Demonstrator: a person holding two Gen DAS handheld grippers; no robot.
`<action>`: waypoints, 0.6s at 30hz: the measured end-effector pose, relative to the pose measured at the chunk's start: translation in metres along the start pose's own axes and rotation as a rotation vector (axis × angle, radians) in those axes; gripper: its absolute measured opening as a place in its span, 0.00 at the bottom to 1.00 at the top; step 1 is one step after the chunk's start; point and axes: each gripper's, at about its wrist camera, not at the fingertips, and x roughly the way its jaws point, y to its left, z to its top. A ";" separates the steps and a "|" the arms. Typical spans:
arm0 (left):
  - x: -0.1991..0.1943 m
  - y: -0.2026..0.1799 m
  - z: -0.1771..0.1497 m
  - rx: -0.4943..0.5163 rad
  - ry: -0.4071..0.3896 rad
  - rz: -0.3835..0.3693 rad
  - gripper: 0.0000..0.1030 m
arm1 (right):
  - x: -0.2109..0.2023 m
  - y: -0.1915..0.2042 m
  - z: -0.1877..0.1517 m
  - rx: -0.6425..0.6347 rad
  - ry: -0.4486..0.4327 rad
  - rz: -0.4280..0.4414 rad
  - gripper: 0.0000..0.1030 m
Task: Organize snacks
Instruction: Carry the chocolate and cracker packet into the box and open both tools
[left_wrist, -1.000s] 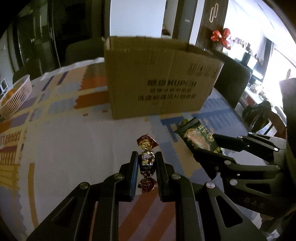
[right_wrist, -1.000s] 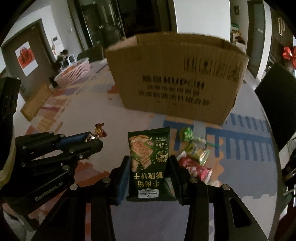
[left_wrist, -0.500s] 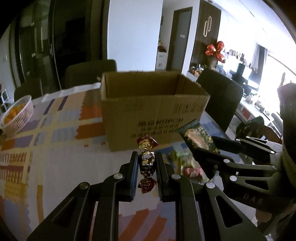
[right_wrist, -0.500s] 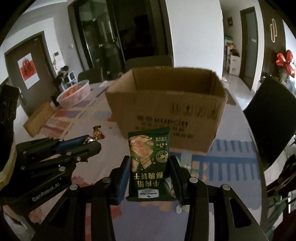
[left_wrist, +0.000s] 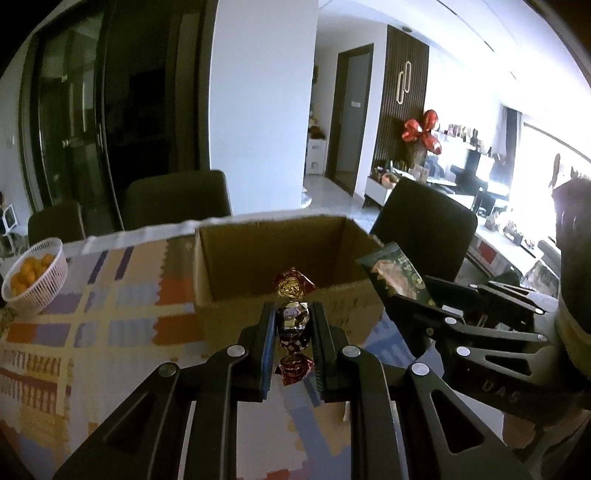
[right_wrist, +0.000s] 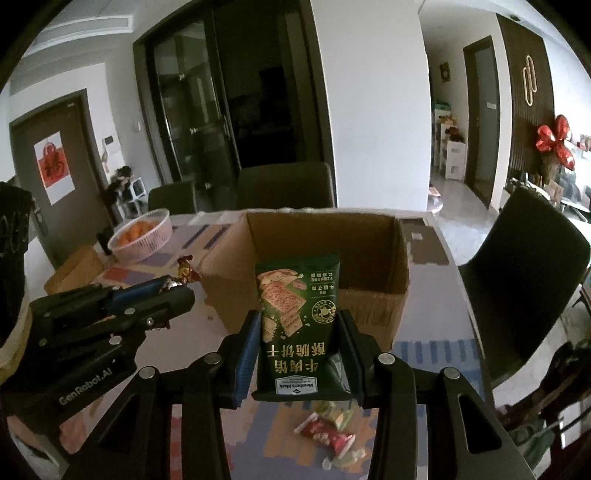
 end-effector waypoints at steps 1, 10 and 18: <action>0.000 0.000 0.004 -0.001 -0.005 -0.003 0.18 | -0.001 -0.001 0.003 0.002 -0.007 -0.002 0.41; 0.015 0.004 0.037 0.005 -0.023 -0.012 0.18 | 0.008 -0.010 0.034 0.011 -0.031 -0.003 0.41; 0.047 0.015 0.058 0.001 0.027 -0.018 0.18 | 0.029 -0.023 0.052 0.029 -0.021 -0.007 0.41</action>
